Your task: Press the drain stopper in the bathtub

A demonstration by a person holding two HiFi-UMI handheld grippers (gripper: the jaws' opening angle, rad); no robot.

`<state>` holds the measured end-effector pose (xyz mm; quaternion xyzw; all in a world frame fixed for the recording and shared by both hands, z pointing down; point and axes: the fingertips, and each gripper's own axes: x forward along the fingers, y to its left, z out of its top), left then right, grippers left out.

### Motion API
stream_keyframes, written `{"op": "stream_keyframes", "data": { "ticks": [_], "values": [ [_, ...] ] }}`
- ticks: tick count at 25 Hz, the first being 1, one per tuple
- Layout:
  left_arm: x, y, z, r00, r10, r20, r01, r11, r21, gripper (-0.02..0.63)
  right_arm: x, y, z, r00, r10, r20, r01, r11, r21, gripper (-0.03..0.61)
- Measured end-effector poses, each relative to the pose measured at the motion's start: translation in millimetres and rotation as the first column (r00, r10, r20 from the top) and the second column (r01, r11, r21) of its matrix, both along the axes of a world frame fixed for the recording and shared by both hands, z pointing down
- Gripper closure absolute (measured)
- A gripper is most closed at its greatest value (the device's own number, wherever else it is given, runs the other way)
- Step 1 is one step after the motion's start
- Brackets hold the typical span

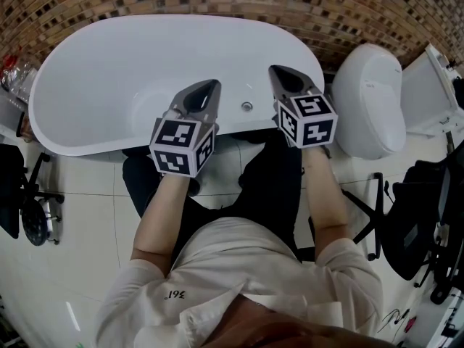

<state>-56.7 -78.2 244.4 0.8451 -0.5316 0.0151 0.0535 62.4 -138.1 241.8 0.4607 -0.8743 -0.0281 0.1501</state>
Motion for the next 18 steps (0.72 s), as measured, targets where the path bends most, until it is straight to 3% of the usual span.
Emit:
{"op": "stream_keyframes", "data": {
  "ticks": [18],
  "values": [
    [8.1,1.1,16.0,1.0,0.018,0.009,-0.018,0.999,-0.043,0.604,-7.9,-0.2,12.0,0.999,-0.016,0.047,0.016,1.0,0.005,0.565]
  ]
}}
